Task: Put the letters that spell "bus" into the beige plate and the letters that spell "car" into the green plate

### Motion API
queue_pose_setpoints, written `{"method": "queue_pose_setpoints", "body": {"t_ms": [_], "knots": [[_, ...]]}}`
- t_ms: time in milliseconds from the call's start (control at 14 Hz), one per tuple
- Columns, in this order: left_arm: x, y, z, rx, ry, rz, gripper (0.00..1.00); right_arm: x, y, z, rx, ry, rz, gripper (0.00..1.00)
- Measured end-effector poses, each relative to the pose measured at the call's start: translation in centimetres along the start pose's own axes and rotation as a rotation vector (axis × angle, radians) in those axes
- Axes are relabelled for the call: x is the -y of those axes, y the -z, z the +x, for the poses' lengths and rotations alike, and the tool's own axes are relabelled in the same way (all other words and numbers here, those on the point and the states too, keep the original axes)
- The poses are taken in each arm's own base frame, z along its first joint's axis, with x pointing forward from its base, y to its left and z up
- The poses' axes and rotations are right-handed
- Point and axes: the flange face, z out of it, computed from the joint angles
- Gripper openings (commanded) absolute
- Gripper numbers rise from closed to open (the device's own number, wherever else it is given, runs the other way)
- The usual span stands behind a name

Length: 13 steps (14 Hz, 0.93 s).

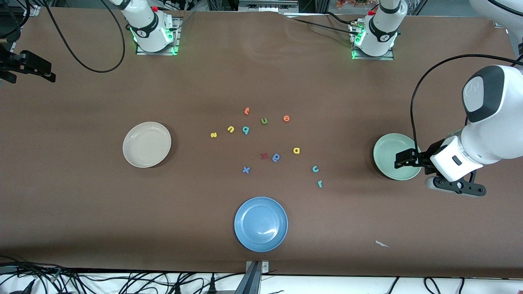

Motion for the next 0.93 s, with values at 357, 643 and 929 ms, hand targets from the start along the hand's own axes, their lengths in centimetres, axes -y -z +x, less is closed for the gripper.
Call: {"method": "queue_pose_setpoints", "body": {"t_ms": [357,643,929], "knots": [[0.27,0.03,-0.01,0.0,0.004,0.001,1.0,-0.69,0.78,-0.25,-0.014,-0.013,-0.032,1.0],[0.66,0.06,-0.03,0.0,0.004,0.019,1.0,-0.89,0.93,-0.28,-0.016,-0.016,-0.052,1.0],[0.44,0.01,-0.02,0.003,-0.008,0.048,1.0,-0.51,0.95,-0.23,-0.016,-0.011,-0.055,1.0]]}}
